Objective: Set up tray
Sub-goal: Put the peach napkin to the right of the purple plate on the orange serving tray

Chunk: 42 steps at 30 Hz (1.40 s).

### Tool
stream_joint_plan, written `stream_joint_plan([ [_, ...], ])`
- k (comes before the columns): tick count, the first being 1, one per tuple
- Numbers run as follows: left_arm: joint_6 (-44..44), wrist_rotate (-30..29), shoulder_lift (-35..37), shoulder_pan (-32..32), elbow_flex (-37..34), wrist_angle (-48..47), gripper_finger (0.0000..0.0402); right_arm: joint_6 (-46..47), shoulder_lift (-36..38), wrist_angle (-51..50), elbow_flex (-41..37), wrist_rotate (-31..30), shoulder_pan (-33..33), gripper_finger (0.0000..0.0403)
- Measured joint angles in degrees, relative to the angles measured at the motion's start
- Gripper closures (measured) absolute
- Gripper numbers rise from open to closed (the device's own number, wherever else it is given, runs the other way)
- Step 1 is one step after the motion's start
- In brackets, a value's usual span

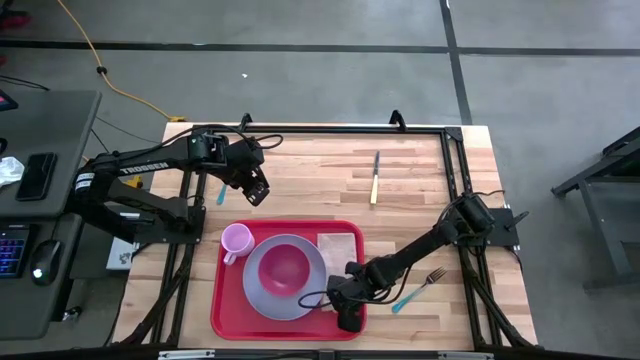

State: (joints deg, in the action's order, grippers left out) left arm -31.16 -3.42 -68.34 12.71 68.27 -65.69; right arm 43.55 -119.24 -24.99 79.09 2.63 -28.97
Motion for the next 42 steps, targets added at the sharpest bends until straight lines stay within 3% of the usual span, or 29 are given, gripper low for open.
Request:
stream_joint_plan([
  [12, 0.0, 0.3, 0.0, 0.0, 0.0, 0.0, 0.0227, 6.4, 3.9, -1.2, -0.2, -3.8, 0.4, 0.0403],
  [32, -0.2, 0.4, 0.0, 0.0, 0.0, 0.0, 0.0227, 14.3, 4.2, -0.7, -0.1, 2.5, 0.6, 0.0403],
  [42, -0.6, 0.5, 0.0, 0.0, 0.0, 0.0, 0.0227, 15.1, 8.6, -2.3, 0.0, 1.4, 2.3, 0.0403],
])
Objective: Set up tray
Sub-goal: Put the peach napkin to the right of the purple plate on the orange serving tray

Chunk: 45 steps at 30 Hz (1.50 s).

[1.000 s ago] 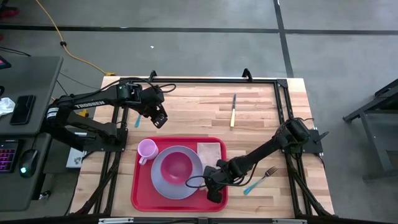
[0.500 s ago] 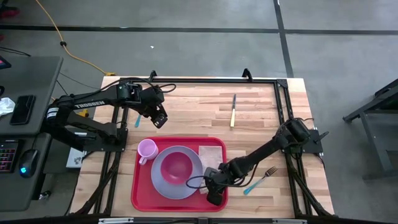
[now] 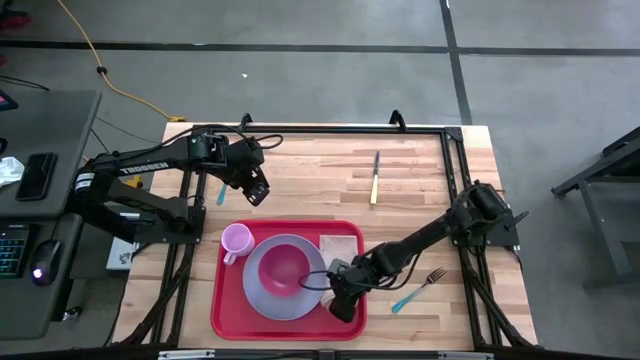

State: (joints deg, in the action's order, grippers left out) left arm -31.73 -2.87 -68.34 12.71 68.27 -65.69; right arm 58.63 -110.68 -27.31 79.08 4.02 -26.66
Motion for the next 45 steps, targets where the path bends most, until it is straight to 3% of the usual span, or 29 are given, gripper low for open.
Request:
stream_joint_plan([
  [20, 0.0, 0.0, 0.0, 0.0, 0.0, 0.0, 0.0227, -3.8, 0.5, -4.5, -0.1, 2.5, -0.4, 0.0403],
  [28, -0.4, 0.0, 0.0, 0.0, 0.0, 0.0, 0.0227, -4.4, -2.6, -4.1, -0.2, 6.5, -0.4, 0.0403],
  [45, -0.4, -0.1, 0.0, 0.0, 0.0, 0.0, 0.0227, -11.5, -3.0, -1.0, -0.2, 7.5, -0.5, 0.0393],
])
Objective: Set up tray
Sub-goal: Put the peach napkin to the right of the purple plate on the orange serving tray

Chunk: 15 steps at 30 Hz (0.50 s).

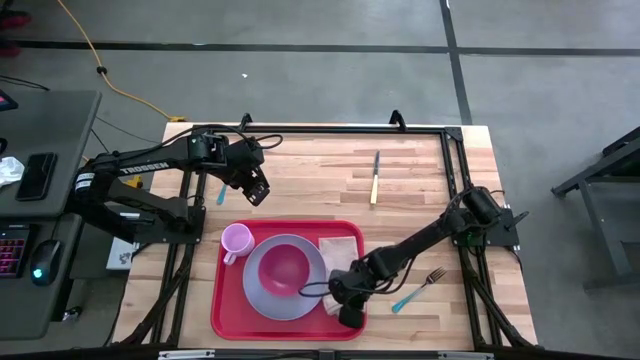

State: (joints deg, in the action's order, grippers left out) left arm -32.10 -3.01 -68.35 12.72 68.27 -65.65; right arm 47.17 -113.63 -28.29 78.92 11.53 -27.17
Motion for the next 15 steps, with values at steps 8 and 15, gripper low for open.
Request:
stream_joint_plan([
  [8, 0.2, 0.0, 0.0, 0.0, 0.0, 0.0, 0.0227, -2.7, 0.0, 0.4, 0.0, -0.2, 0.0, 0.0293],
  [15, 0.2, 0.0, 0.0, 0.0, 0.0, 0.0, 0.0227, -4.3, 0.0, 1.9, 0.0, -0.3, -0.2, 0.0224],
])
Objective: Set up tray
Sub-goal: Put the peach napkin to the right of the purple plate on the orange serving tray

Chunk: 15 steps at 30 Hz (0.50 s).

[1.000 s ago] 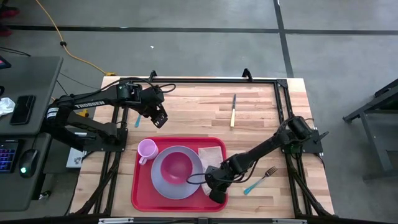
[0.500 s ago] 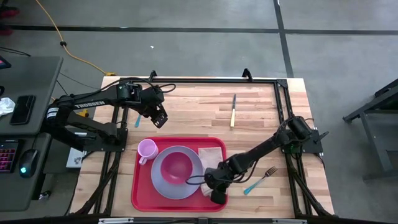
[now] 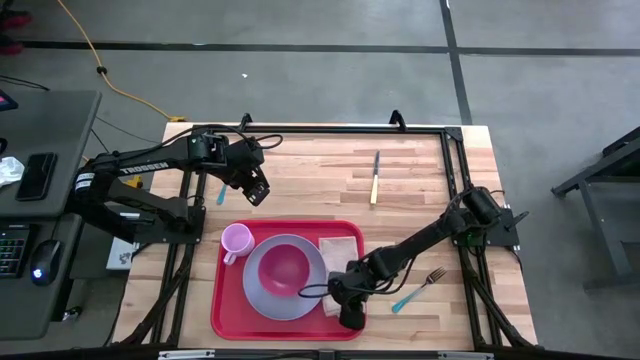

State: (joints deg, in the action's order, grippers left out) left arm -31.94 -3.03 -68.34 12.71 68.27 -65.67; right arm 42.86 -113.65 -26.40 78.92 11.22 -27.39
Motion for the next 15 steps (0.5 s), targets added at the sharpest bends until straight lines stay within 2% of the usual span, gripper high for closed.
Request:
stream_joint_plan([
  [8, 0.0, 0.0, 0.0, 0.0, 0.0, 0.0, 0.0227, -1.6, 0.0, 3.8, 0.0, 0.9, -2.8, 0.0192],
  [15, -0.2, 0.0, 0.0, 0.0, 0.0, 0.0, 0.0227, -5.8, 0.0, 3.7, 0.0, 0.8, -3.5, 0.0196],
])
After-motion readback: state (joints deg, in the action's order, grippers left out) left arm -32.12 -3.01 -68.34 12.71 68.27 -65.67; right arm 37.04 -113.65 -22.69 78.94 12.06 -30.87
